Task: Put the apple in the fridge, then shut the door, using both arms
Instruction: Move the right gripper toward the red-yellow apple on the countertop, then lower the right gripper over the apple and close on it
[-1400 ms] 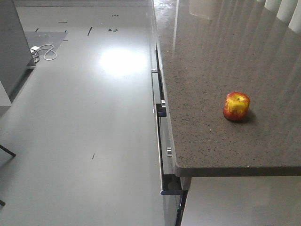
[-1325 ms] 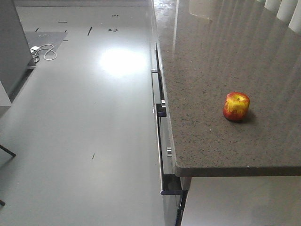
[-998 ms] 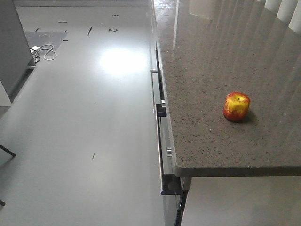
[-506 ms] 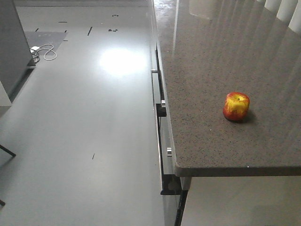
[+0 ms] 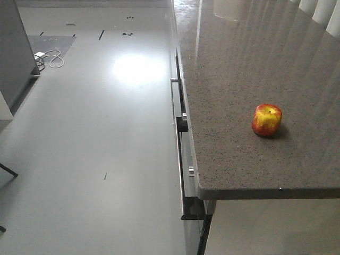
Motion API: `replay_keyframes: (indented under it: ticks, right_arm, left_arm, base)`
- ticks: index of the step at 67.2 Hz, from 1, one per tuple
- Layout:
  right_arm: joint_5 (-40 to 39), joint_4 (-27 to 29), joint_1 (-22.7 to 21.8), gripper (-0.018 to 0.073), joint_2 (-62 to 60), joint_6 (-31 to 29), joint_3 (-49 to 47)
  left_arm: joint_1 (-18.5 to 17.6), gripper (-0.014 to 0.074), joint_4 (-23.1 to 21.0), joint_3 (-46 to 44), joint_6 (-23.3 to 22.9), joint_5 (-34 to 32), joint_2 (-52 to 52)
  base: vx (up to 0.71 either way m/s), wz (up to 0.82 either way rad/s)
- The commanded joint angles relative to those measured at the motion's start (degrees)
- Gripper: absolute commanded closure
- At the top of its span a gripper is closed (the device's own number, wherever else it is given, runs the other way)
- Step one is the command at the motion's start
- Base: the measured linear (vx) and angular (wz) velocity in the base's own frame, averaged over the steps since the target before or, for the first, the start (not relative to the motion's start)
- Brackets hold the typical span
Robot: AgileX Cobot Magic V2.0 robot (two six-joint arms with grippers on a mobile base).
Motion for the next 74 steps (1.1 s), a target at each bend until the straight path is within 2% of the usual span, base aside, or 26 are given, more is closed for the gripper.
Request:
replay_keyframes:
  ticks: [1,9,14,27,41,74]
  right_arm:
    - [-3.42,1.08,-0.41,0.0059,4.12,-4.63,-2.82]
    - [-4.8,3.46,-0.41,-0.0093,10.03,-10.34,-4.77]
    - [-5.7,5.33,-0.41,-0.0125,13.6,-11.67,-6.34]
    - [-9.12,6.15,-0.41,-0.0118,23.4,-13.11,-12.26]
    - [-9.37,7.28,-0.41,-0.0105,32.98,-13.06,-19.98]
    - [-5.59,6.62,-0.41,-0.0085,53.45,-7.21,-38.21]
  left_arm:
    - [0.0,0.0603,-0.08,-0.85,-0.66,-3.95,-0.83]
    - [0.0,0.0603,-0.08,-0.85,-0.66,-3.95,-0.83]
    - [0.0,0.0603,-0.08,-0.85,-0.66,-3.95,-0.83]
    - [0.0,0.0603,-0.08,-0.85,-0.66,-3.95,-0.83]
    - [0.0,0.0603,-0.08,-0.85,-0.66,-3.95,-0.83]
    - [0.0,0.0603,-0.08,-0.85,-0.66,-3.95,-0.83]
  base:
    - [0.0,0.0]
    - [0.0,0.0]
    - [0.0,0.0]
    - [0.0,0.0]
    - [0.0,0.0]
    - [0.0,0.0]
